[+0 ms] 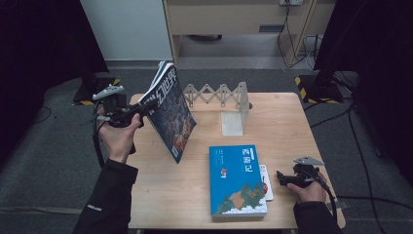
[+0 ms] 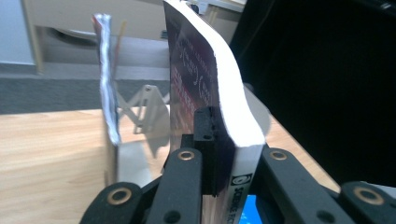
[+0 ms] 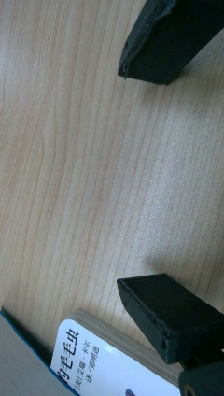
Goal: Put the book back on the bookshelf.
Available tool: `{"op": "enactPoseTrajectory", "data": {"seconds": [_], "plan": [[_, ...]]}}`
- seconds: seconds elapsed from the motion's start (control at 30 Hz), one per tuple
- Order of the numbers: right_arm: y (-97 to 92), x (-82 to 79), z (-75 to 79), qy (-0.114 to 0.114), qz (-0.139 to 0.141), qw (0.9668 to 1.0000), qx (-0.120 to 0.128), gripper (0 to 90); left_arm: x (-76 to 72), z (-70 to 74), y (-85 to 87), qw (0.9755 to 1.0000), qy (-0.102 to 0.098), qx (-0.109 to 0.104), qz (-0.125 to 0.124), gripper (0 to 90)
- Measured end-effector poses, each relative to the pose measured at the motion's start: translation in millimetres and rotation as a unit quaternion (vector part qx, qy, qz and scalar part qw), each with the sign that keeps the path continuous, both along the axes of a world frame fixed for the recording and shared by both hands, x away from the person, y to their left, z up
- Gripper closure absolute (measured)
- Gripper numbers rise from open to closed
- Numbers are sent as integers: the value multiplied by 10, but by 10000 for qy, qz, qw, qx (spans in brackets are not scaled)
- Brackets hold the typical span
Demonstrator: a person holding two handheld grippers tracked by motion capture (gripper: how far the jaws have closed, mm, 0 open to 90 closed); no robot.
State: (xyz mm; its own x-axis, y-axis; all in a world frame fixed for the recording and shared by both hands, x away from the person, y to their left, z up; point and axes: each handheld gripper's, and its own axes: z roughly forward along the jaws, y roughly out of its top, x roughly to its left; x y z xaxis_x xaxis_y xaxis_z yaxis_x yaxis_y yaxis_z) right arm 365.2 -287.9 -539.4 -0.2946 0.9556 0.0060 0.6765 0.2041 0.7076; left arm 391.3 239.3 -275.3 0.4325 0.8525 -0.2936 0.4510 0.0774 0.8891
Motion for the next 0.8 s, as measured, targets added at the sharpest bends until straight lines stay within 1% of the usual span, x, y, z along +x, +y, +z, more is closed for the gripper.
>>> {"op": "enactPoseTrajectory", "data": {"seconds": [0.07,0.13,0.23,0.27,0.3,0.37,0.43,0.5,0.57,0.6,0.7,0.73,0.8], "plan": [[2,0,0,-1,-13,10000,8,20,39,21,-25,9998,-55,163,96,820],[2,0,0,-2,-12,10000,8,20,93,41,-49,9994,-93,275,209,820],[0,0,0,0,-1,10000,-1,20,133,48,-68,9991,-115,301,265,820],[2,0,0,2,-13,10000,12,19,178,54,-89,9989,-134,324,325,820],[2,0,0,2,-13,10000,12,19,178,54,-89,9989,-134,324,325,820],[2,0,0,-1,-13,10000,8,19,226,58,-114,9986,-164,343,378,820],[1,0,1,10,-7,10000,13,19,304,72,-152,9983,-183,348,432,820],[1,0,1,8,-6,10000,13,19,326,76,-165,9981,-200,363,463,820],[1,0,1,8,-6,10000,13,19,369,79,-188,9977,-215,399,512,820],[1,1,1,8,-7,10000,13,19,415,76,-215,9970,-238,458,573,820],[2,1,1,12,-7,10000,17,18,448,67,-238,9963,-257,520,626,820],[0,2,1,8,3,10000,10,19,486,51,-260,9956,-277,561,694,820],[0,2,1,7,2,10000,11,19,510,40,-270,9953,-290,571,730,820]]}}
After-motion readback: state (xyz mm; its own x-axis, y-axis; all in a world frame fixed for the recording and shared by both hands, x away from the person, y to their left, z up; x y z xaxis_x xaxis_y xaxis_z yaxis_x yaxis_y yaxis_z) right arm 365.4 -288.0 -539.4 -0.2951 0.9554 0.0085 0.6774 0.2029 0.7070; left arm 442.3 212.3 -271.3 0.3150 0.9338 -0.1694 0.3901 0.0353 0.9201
